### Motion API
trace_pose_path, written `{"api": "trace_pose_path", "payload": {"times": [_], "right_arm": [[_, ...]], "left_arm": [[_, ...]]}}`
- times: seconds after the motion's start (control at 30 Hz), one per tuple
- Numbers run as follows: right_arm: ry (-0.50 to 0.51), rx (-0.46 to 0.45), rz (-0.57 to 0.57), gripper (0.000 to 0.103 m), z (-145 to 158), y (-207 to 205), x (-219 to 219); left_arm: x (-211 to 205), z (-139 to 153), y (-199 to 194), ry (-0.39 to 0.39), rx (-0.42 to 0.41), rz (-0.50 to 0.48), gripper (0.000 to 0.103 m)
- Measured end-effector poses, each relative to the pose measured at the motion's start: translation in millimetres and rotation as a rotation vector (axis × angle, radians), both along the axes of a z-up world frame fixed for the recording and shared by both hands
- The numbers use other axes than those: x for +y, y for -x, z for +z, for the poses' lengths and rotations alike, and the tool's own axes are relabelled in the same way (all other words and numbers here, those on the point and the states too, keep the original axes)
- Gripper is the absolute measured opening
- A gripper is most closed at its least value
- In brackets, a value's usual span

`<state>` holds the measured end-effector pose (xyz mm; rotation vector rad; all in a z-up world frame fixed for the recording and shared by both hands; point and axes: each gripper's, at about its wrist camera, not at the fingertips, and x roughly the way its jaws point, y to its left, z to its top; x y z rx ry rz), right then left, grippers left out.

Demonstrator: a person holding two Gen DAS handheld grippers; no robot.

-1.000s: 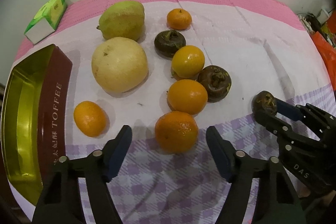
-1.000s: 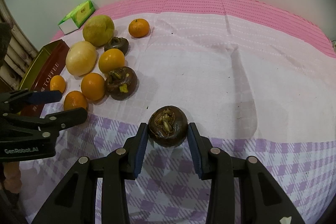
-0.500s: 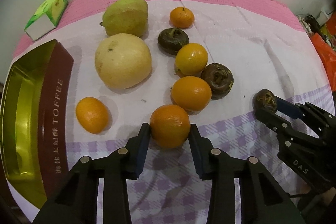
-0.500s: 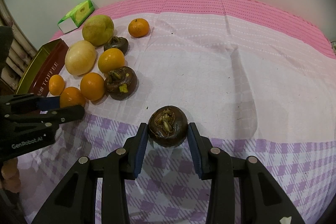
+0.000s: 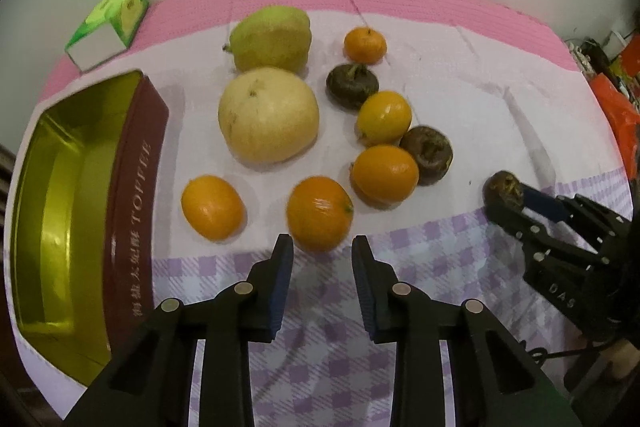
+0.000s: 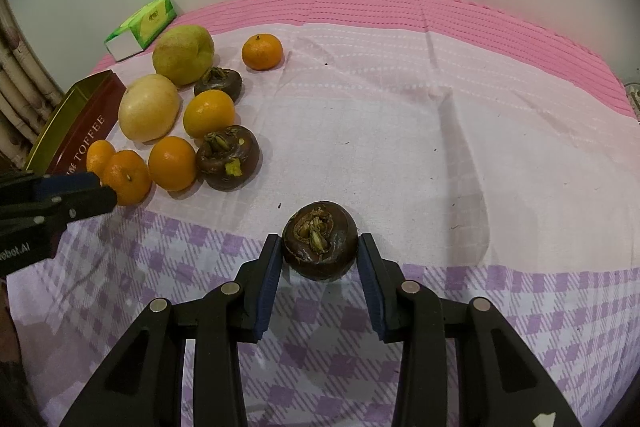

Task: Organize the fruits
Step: 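Lift the dark brown fruit with the right gripper while the left gripper approaches a tangerine, then close the left gripper around the orange tangerine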

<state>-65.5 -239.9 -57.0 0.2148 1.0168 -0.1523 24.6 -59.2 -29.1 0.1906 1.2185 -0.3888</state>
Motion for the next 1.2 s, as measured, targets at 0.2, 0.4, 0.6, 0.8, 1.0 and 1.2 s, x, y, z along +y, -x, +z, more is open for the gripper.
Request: {"api": "trace_pose_path", "payload": {"times": [0.2, 0.4, 0.6, 0.8, 1.0, 1.2], "right_arm": [[-0.001, -0.001, 0.002, 0.036, 0.0, 0.2, 0.1], [-0.004, -0.002, 0.001, 0.037, 0.0, 0.8, 0.0], [-0.011, -0.002, 0.000, 0.037, 0.3, 1.6, -0.9], [-0.020, -0.005, -0.002, 0.037, 0.6, 0.8, -1.4], [-0.031, -0.009, -0.002, 0.037, 0.7, 1.0, -3.1], [-0.036, -0.008, -0.002, 0.037, 1.3, 2.2, -4.5]], "left_arm": [[2.9, -6.2, -4.3, 0.021, 0.017, 0.014, 0.032], [9.3, -7.7, -8.6, 0.025, 0.032, 0.030, 0.032], [12.1, -8.2, -17.9, 0.039, 0.053, 0.042, 0.034], [14.1, -1.4, -22.6, 0.038, 0.035, 0.041, 0.049], [11.6, -3.4, -32.2, 0.028, 0.035, 0.045, 0.055], [8.2, -7.4, -32.7, 0.020, 0.045, 0.037, 0.055]]}}
